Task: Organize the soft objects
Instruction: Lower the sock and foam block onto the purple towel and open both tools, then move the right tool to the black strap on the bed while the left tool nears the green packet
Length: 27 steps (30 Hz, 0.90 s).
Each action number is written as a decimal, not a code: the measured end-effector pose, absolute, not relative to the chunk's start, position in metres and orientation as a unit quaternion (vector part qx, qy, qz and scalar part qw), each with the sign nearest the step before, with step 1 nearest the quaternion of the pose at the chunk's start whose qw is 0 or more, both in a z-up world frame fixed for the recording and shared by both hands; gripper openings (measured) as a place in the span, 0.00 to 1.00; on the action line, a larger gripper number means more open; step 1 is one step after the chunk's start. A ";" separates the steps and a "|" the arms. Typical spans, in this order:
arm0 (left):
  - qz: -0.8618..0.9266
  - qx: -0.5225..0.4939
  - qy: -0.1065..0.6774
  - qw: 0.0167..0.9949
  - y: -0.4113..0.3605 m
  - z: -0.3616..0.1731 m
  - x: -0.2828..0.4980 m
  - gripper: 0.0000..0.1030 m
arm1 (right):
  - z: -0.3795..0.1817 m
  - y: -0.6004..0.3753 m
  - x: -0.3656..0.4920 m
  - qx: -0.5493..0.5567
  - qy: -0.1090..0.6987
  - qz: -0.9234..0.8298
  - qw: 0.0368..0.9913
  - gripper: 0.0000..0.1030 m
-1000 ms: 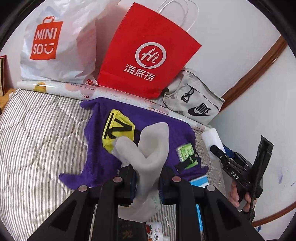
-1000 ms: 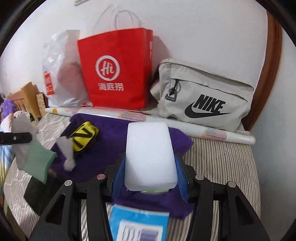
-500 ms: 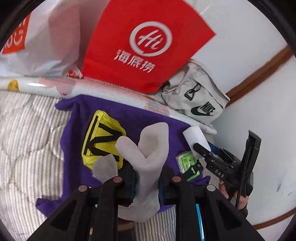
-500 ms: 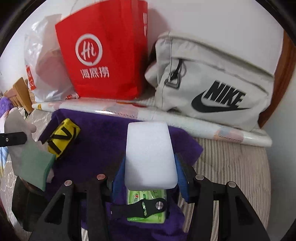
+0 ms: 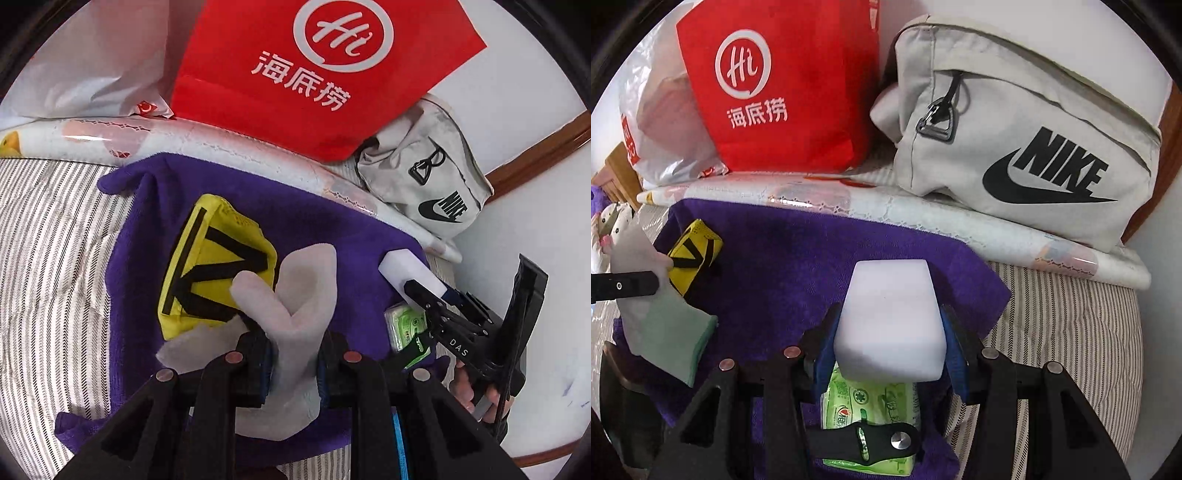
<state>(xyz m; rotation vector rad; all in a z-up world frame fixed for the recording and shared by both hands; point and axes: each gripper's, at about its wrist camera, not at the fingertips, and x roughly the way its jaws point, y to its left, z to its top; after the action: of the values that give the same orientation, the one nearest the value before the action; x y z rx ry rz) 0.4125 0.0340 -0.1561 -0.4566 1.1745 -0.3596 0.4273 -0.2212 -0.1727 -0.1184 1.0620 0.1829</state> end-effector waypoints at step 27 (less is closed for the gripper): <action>-0.120 -0.178 0.504 0.836 0.058 -0.091 0.326 0.56 | -0.082 -0.232 0.316 -0.055 0.444 0.075 0.891 0.64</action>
<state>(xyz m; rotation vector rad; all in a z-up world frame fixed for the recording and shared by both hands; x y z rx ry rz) 0.3259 0.0582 -0.0912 -0.3762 1.0677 -0.2536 0.3155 -0.2322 -0.0820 -0.1134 0.9215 0.1553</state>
